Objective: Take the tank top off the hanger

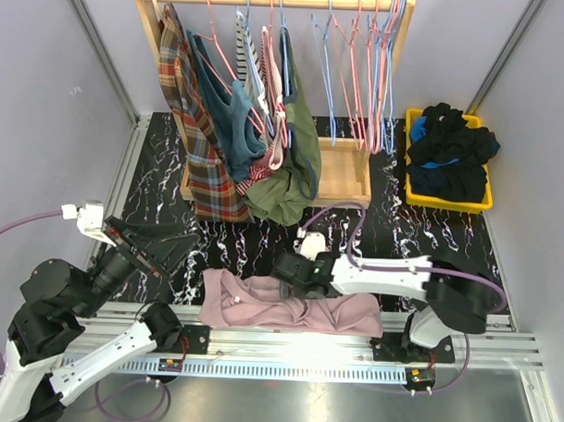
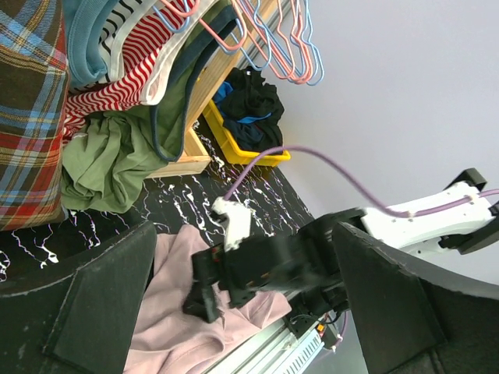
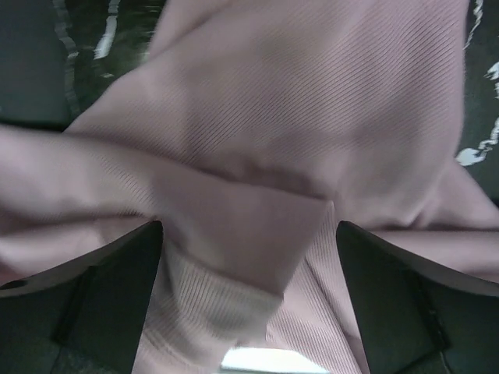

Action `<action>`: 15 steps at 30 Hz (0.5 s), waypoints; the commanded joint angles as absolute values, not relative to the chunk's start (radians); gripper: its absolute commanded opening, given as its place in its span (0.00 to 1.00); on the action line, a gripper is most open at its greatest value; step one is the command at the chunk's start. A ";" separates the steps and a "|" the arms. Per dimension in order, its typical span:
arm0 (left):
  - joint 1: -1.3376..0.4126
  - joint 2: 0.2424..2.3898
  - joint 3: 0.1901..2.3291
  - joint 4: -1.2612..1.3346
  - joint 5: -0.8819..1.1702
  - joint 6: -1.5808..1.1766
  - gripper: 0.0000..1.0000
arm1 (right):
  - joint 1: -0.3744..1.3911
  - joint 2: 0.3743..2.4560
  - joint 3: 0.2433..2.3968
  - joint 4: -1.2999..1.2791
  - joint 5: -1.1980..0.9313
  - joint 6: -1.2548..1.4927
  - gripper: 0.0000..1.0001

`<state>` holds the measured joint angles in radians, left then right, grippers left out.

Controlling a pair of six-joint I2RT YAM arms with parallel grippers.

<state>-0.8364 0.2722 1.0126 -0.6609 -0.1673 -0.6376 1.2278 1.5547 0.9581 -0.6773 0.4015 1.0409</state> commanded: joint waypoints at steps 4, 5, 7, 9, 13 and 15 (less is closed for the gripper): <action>-0.833 0.275 1.019 -0.669 -0.178 -0.623 0.99 | 1.232 1.757 0.946 -0.583 0.482 1.244 1.00; -0.833 0.275 1.017 -0.669 -0.181 -0.621 0.99 | 1.230 1.773 0.940 -0.568 0.473 1.240 1.00; -0.834 0.272 1.016 -0.669 -0.184 -0.620 0.99 | 1.226 1.781 0.911 -0.526 0.439 1.239 0.92; -0.834 0.264 1.008 -0.667 -0.189 -0.620 0.99 | 1.201 1.737 0.820 -0.424 0.396 1.250 0.37; -0.833 0.255 0.989 -0.664 -0.196 -0.627 0.99 | 1.114 1.582 0.648 -0.406 0.383 1.330 0.00; -0.833 0.256 0.983 -0.658 -0.193 -0.629 0.99 | 1.048 1.493 0.620 -0.454 0.423 1.339 0.00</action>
